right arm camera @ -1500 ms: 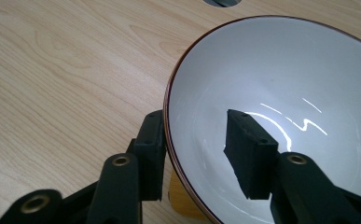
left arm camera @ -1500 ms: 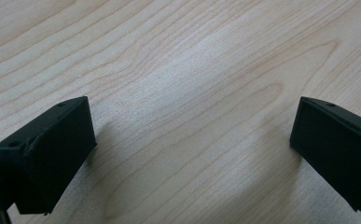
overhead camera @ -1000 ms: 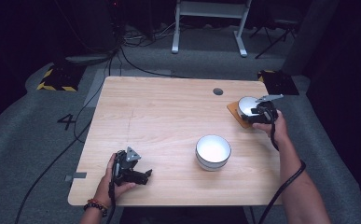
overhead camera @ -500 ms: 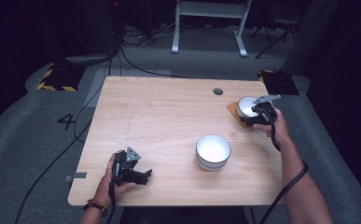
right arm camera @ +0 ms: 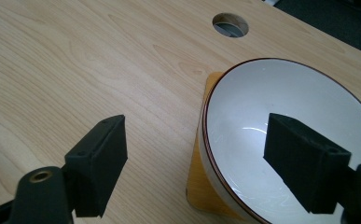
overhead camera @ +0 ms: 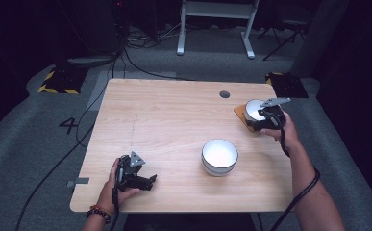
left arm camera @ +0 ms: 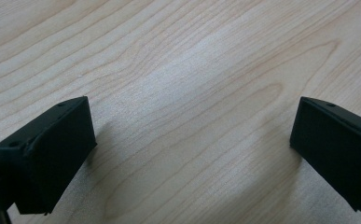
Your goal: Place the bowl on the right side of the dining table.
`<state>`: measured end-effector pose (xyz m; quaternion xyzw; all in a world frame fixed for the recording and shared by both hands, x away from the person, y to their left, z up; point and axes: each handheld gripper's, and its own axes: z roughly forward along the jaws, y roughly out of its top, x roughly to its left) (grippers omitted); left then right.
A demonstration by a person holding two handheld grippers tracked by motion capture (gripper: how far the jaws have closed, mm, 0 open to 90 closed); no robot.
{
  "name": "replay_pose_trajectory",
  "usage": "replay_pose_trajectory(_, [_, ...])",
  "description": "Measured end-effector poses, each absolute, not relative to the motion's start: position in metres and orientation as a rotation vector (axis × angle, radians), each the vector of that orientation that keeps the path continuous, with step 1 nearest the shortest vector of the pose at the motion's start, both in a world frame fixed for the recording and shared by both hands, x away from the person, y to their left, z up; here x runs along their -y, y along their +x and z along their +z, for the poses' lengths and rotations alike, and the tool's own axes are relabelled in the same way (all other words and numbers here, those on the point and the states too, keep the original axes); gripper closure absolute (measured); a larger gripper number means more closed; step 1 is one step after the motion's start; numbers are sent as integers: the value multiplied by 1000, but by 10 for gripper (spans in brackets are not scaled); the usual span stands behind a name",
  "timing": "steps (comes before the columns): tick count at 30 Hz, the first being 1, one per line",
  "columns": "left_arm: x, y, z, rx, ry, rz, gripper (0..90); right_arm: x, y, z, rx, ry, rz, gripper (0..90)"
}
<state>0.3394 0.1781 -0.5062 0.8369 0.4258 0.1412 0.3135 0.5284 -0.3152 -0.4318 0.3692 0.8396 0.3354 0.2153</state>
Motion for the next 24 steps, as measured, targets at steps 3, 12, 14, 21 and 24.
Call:
replay_pose_trajectory(3, [-178,339,-506,-1123,2203,375,1,314,525,-429,-2329,1010,939,216])
replay_pose_trajectory(12, [-178,339,-506,-1123,2204,375,1,316,516,-423,-2333,994,931,231])
replay_pose_trajectory(14, [-178,339,-506,-1123,2203,376,1,318,514,-423,-2329,995,934,233])
replay_pose_trajectory(21, [-178,339,-506,-1124,2203,375,1,324,506,-421,-2309,1014,955,235])
replay_pose_trajectory(24, [-178,339,-506,-1123,2204,375,1,327,501,-421,-2300,1008,962,236])
